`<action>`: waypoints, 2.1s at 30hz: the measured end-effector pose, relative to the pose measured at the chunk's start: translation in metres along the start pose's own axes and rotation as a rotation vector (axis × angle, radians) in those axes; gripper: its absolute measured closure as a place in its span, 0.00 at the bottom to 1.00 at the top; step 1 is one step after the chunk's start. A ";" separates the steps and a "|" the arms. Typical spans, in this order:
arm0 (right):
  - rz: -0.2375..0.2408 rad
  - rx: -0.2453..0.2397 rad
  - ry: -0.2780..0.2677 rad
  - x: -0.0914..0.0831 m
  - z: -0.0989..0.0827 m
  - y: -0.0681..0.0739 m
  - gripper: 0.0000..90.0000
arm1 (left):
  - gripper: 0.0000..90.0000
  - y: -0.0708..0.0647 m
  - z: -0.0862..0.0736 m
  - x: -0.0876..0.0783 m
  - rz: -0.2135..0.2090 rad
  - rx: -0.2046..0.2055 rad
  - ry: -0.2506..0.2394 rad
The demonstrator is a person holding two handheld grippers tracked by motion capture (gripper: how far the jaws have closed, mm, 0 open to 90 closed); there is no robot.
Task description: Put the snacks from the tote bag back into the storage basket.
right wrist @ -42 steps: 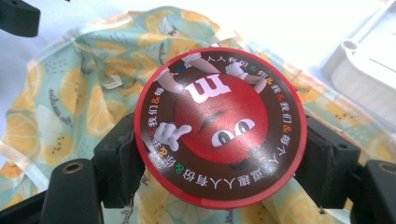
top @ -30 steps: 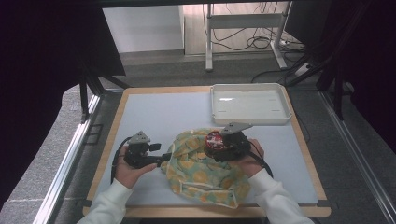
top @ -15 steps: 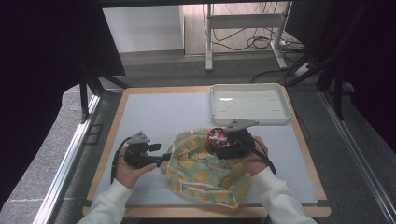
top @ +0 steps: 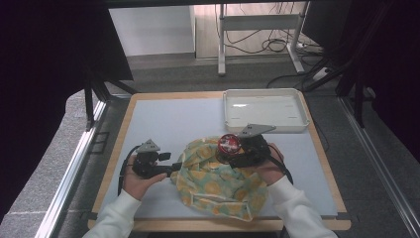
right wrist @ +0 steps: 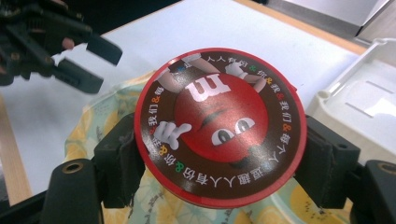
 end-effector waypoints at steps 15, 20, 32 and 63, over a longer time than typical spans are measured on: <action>-0.010 0.014 -0.027 -0.002 0.013 -0.016 0.28 | 0.39 0.001 -0.002 -0.001 0.008 -0.005 0.001; -0.026 0.032 -0.047 -0.003 0.019 -0.027 0.28 | 0.39 0.002 -0.001 -0.002 0.006 -0.008 0.000; -0.053 0.067 -0.075 0.000 0.030 -0.053 0.28 | 0.39 0.001 -0.004 -0.003 0.006 -0.013 0.000; -0.152 0.138 -0.045 0.020 0.026 -0.121 0.28 | 0.39 0.004 -0.005 -0.003 0.010 -0.019 0.004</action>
Point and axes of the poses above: each handheld gripper's, and its own axes: x roughly forward along the jaws, z roughly out of its top, y roughly to its left, the point moved 9 cm from there along x, roughly forward along the jaws
